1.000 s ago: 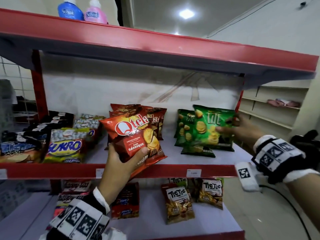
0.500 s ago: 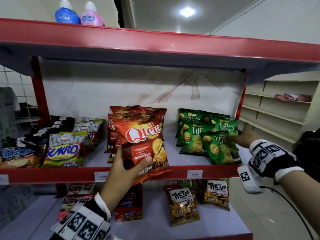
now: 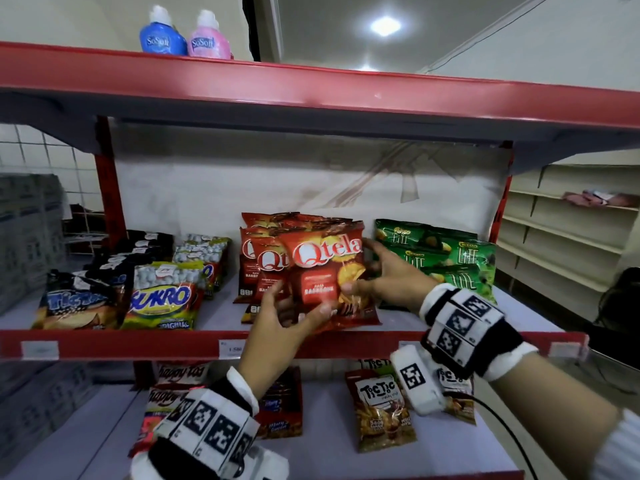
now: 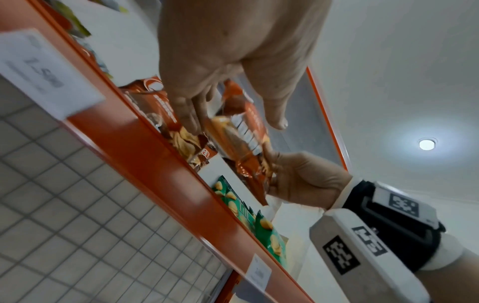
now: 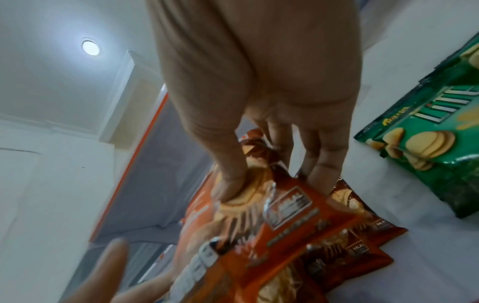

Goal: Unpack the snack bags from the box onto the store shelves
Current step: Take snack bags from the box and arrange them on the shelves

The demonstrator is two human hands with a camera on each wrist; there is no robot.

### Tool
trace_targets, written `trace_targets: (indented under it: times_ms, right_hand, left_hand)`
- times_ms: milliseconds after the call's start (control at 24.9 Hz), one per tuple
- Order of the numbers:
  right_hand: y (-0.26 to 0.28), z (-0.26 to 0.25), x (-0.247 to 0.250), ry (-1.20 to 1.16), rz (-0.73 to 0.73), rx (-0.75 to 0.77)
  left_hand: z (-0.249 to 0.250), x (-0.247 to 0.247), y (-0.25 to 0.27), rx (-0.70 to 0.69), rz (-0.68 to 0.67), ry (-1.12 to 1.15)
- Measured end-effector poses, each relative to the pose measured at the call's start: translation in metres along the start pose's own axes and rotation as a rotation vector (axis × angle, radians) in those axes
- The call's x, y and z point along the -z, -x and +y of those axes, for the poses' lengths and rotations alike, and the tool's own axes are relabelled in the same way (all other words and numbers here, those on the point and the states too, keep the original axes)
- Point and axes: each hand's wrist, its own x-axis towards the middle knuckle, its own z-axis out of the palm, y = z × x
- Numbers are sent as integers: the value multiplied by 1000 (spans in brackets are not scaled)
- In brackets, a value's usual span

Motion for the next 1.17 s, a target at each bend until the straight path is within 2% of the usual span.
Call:
trace_targets:
  times_ms: [80, 121, 241, 322, 483, 603, 724, 885, 1006, 1166]
  right_hand:
    - [-22, 4, -1, -55, 126, -23]
    - [-32, 5, -2, -9, 178, -44]
    - [-53, 11, -12, 336, 235, -150]
    - [-59, 13, -24, 429, 235, -223]
    - [-63, 17, -33, 271, 244, -288]
    - [-61, 13, -31, 305, 249, -302]
    - [-55, 11, -25, 391, 316, -208]
    - [-26, 14, -31, 237, 469, 45]
    - [2, 31, -48, 102, 523, 188]
    - [45, 75, -71, -12, 522, 290]
  left_hand:
    - [-1, 16, -3, 35, 35, -1]
    - [-3, 25, -4, 35, 51, -12]
    - [-8, 47, -2, 17, 65, -73]
    - [-12, 56, -1, 13, 55, -110]
    - [-17, 63, 0, -4, 19, -144]
    - [-22, 60, 3, -17, 26, -126]
    - [-27, 53, 9, -70, 83, -115]
    - [-41, 36, 20, -131, 156, -41]
    - [-61, 16, 28, -94, 112, 6]
    - [-94, -8, 45, 20, 37, 29]
